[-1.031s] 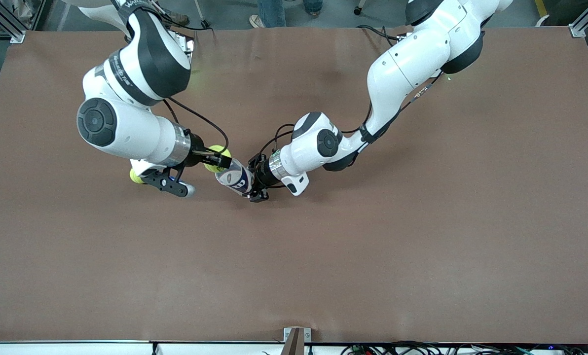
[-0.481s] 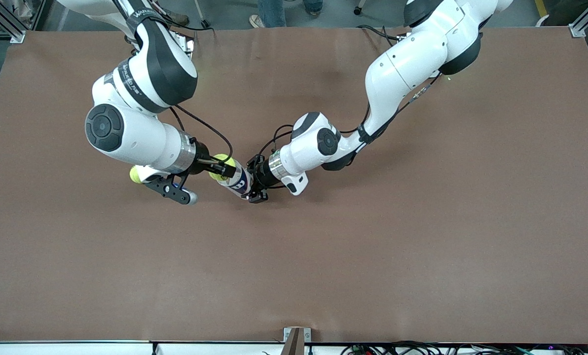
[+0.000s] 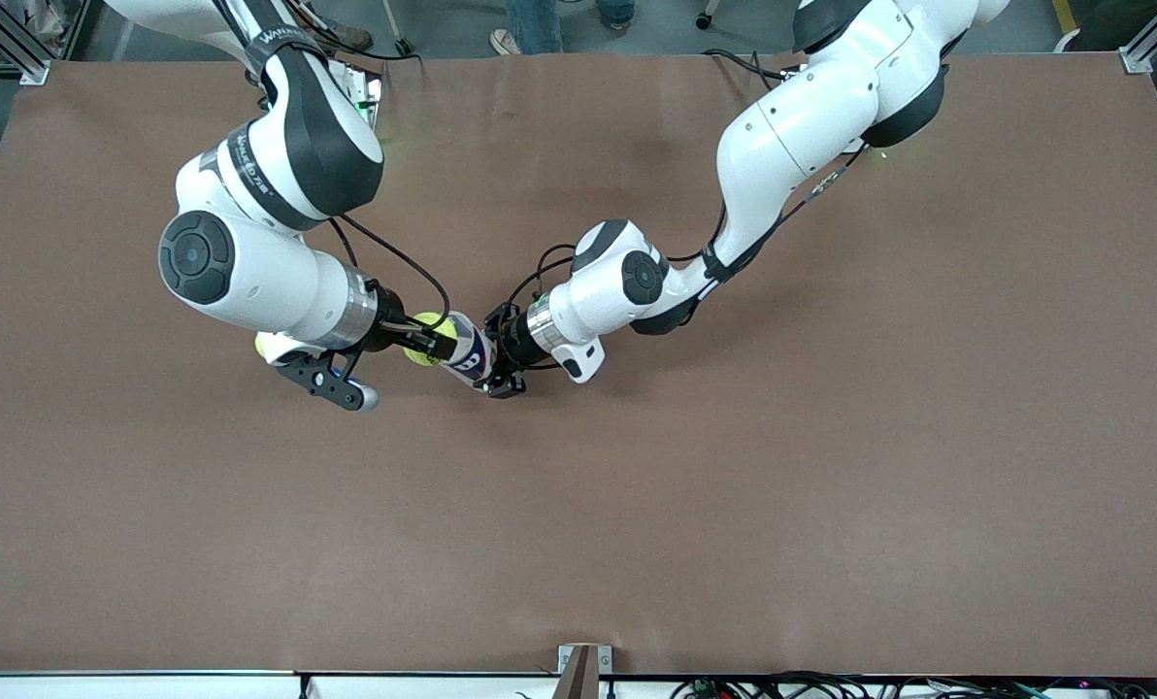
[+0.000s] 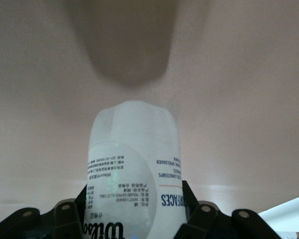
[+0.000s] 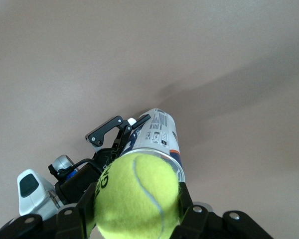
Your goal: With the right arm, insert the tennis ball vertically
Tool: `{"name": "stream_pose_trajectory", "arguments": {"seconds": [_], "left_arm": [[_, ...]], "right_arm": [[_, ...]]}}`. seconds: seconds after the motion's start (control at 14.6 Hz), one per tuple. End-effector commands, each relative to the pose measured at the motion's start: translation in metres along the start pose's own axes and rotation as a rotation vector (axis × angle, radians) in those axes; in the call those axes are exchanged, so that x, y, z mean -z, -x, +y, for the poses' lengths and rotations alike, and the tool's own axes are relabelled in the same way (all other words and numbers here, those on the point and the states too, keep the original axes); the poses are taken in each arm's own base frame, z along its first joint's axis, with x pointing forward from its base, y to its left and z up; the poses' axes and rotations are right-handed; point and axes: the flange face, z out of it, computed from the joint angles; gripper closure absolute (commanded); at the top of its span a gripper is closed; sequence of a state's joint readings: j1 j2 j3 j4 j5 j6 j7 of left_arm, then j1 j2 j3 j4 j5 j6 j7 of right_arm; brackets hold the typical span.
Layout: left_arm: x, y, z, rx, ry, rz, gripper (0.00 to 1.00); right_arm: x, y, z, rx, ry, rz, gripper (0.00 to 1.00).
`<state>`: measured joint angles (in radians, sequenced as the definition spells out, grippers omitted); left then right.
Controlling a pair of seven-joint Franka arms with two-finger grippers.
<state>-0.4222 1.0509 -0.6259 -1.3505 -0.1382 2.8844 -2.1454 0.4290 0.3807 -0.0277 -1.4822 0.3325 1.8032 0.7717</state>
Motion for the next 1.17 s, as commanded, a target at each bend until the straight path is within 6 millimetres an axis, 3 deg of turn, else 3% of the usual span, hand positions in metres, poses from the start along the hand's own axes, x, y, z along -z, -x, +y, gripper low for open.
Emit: {"name": "stream_pose_trajectory", "arguments": {"seconds": [0.0,0.14,0.27,0.34,0.89,0.96,1.1], "left_arm": [[-0.001,0.003,0.002,-0.004,0.015,-0.020,0.31],[-0.001,0.003,0.002,-0.004,0.015,-0.020,0.31],[-0.001,0.004,0.002,-0.005,0.016,-0.021,0.31],[-0.001,0.004,0.002,-0.006,0.015,-0.021,0.31],[-0.003,0.006,-0.003,-0.016,0.011,-0.020,0.31],[-0.003,0.006,-0.002,-0.015,0.011,-0.020,0.31],[-0.003,0.007,-0.002,-0.016,0.012,-0.021,0.31]], "right_arm": [[-0.002,-0.002,-0.004,-0.009,0.009,0.011,0.56],[-0.004,-0.001,-0.005,-0.007,0.011,0.010,0.49],[-0.004,-0.002,-0.004,-0.009,0.011,0.008,0.13],[-0.004,-0.003,-0.003,-0.012,0.010,0.008,0.00],[-0.001,-0.006,0.000,-0.004,0.014,0.008,0.00],[0.005,-0.018,0.012,0.004,0.025,0.022,0.00],[0.018,-0.060,0.064,0.098,0.116,0.026,0.00]]}}
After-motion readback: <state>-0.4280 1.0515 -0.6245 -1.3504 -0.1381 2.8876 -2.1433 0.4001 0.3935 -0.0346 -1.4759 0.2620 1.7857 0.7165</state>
